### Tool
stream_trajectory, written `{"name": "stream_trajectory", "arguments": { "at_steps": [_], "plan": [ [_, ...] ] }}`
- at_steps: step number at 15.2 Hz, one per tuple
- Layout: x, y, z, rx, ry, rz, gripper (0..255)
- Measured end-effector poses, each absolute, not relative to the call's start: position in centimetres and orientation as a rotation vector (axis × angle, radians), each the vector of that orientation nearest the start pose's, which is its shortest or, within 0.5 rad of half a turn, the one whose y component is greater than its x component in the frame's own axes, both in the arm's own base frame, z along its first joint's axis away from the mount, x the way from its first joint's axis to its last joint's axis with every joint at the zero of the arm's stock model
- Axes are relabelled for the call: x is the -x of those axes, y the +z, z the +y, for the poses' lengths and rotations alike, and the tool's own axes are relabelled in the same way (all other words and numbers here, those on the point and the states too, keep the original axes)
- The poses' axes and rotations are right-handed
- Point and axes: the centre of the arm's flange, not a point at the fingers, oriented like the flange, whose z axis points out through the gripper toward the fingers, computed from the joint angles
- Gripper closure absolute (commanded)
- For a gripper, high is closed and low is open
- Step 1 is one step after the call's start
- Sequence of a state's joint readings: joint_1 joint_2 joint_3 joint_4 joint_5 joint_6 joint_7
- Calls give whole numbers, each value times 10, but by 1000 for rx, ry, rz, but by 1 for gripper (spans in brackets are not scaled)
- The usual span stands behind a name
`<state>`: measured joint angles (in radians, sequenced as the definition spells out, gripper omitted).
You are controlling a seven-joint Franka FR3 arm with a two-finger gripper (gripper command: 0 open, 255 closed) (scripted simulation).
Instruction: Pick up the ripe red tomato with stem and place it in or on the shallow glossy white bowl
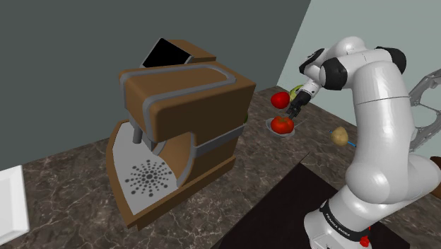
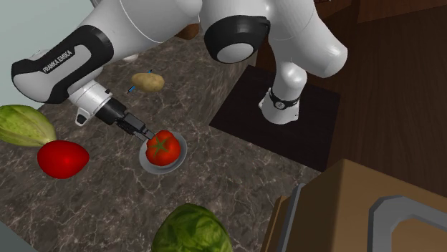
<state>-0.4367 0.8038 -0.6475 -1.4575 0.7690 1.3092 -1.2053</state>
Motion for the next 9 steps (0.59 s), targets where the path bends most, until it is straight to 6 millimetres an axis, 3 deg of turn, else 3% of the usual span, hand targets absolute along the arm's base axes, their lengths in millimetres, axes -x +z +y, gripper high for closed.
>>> {"name": "stream_trajectory", "arguments": {
  "at_steps": [2,5,9],
  "plan": [
    [-425,247,-472,2330,56,29,0],
    [-425,270,-499,2331,55,30,0],
    [-427,278,-504,2331,56,29,0]
  ]
}}
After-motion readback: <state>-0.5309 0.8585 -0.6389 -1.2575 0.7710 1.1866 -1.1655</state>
